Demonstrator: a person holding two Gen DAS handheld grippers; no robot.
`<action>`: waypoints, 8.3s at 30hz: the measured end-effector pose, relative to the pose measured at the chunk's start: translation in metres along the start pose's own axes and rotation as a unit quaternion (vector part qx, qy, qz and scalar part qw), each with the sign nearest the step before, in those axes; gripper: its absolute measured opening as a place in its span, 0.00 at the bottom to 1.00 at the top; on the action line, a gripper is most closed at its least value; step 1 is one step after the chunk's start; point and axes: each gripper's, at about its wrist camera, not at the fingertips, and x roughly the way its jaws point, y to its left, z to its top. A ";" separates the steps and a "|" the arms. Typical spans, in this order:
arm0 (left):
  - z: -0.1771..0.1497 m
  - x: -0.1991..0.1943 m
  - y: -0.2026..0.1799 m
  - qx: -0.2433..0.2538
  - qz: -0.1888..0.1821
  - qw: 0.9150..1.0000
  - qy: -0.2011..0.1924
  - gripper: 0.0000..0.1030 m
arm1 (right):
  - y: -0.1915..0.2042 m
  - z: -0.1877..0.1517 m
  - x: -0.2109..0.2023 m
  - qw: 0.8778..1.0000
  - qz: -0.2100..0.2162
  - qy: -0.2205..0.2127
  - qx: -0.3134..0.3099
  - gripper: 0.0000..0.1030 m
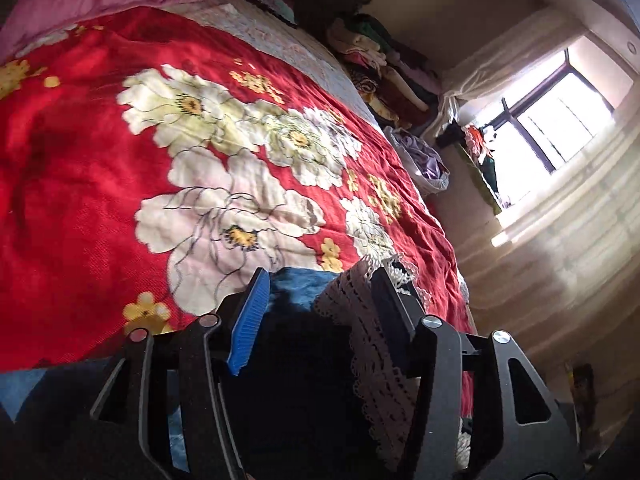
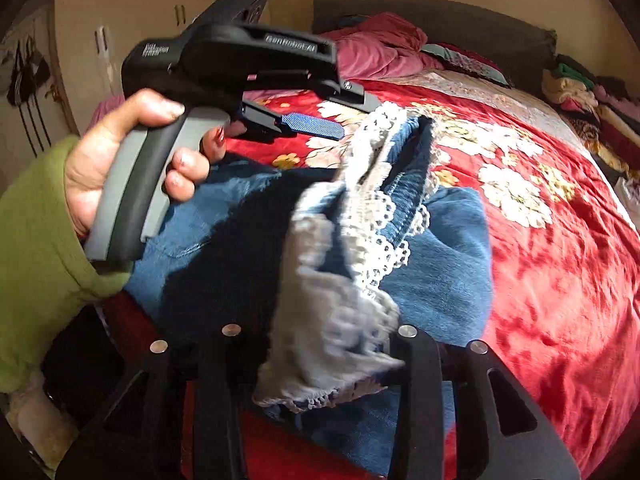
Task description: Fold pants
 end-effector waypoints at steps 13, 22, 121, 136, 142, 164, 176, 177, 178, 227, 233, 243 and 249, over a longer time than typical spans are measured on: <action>-0.030 -0.007 0.021 -0.001 0.037 0.999 0.034 0.71 | 0.053 -0.026 0.002 0.989 -0.086 -0.001 -0.123 0.69; -0.021 0.027 0.017 0.014 0.092 0.993 0.066 0.20 | 0.057 -0.021 0.010 0.992 -0.050 0.008 -0.118 0.20; -0.166 -0.075 -0.058 0.167 0.240 0.956 0.025 0.79 | -0.056 -0.026 -0.050 0.995 -0.029 -0.008 0.095 0.78; -0.153 -0.125 -0.051 0.138 0.245 0.959 -0.029 0.90 | -0.034 0.017 -0.064 0.996 -0.043 -0.047 0.069 0.91; -0.146 -0.145 -0.040 0.123 0.262 0.956 -0.051 0.91 | -0.025 0.033 -0.062 0.996 -0.041 -0.057 0.059 0.93; -0.136 -0.186 0.040 0.016 0.287 0.956 -0.058 0.91 | 0.044 0.105 -0.003 0.998 0.032 -0.044 -0.028 0.93; -0.140 -0.179 0.062 -0.022 0.245 0.968 -0.059 0.82 | 0.087 0.145 0.048 0.990 0.098 0.000 -0.100 0.93; -0.140 -0.179 0.062 -0.023 0.241 0.968 -0.060 0.74 | 0.091 0.149 0.054 0.989 0.102 0.005 -0.109 0.93; -0.141 -0.178 0.061 -0.024 0.234 0.970 -0.062 0.63 | 0.095 0.152 0.060 0.988 0.103 0.011 -0.118 0.93; -0.142 -0.140 0.026 -0.017 0.139 0.989 -0.049 0.53 | 0.053 0.145 0.069 0.953 0.296 0.022 -0.065 0.38; -0.132 -0.127 -0.006 0.010 0.118 0.992 -0.049 0.53 | 0.019 0.141 0.054 0.958 0.284 0.001 -0.041 0.38; -0.120 -0.077 -0.060 0.071 0.041 0.996 -0.026 0.69 | -0.058 0.120 0.026 0.971 0.234 -0.032 0.038 0.51; -0.136 -0.058 -0.073 0.118 0.035 0.992 0.003 0.70 | -0.098 0.082 0.018 0.980 0.174 -0.009 0.093 0.53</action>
